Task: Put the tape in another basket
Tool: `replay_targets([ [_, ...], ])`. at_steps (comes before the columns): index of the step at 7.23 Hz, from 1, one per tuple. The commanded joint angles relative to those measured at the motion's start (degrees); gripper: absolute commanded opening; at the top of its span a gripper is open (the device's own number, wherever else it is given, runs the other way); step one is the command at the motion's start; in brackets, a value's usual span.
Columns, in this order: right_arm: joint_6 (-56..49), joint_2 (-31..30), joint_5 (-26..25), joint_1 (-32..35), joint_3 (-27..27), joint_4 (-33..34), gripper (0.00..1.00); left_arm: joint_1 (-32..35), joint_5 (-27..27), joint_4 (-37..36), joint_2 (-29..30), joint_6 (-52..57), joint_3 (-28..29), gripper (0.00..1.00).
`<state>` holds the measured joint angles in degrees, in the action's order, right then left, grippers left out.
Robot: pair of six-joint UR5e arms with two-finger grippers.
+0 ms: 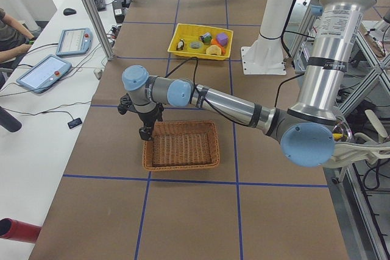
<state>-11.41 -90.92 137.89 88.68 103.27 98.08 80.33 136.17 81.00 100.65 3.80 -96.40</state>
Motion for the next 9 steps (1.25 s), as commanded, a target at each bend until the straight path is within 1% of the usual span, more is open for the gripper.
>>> replay_targets([
  [1, 0.2, -0.8, 4.5, -0.1, -0.5, -0.3, 1.00, 0.0, -0.1, 0.0, -1.0, 0.2, -0.1, 0.99],
  [2, 0.4, -1.4, 5.2, -0.2, -2.0, -0.3, 1.00, 0.0, 0.0, 0.0, -1.2, 0.2, -0.1, 0.99],
  [3, 0.5, -2.1, 6.0, -0.1, -1.7, -0.2, 1.00, 0.0, 0.0, 0.2, -1.8, 0.2, -0.2, 0.99],
  [4, 0.6, -1.9, 8.9, -1.2, -2.1, -0.3, 1.00, 0.0, 0.0, 0.2, -2.1, 0.2, -0.2, 0.99],
  [5, 1.2, -1.8, 13.2, -1.6, -1.2, -0.3, 1.00, 0.0, 0.0, 0.5, -2.3, 0.2, -0.4, 0.99],
  [6, 2.9, -1.4, 12.8, -4.1, 1.6, -2.6, 1.00, 0.0, -0.1, 0.5, -2.4, 0.2, 0.1, 0.98],
  [7, 12.3, -0.3, 10.7, -8.3, 3.8, -5.1, 1.00, 0.0, 0.0, 0.5, -2.8, 0.2, 0.1, 0.99],
  [8, 19.7, 1.4, 6.9, -13.2, 4.0, -10.7, 1.00, 0.0, 0.0, 0.5, -3.1, 0.2, 0.1, 0.98],
  [9, 25.9, 1.5, 6.5, -14.8, 3.4, -15.3, 1.00, -0.1, 0.0, 0.5, -3.1, 0.2, 0.2, 0.99],
])
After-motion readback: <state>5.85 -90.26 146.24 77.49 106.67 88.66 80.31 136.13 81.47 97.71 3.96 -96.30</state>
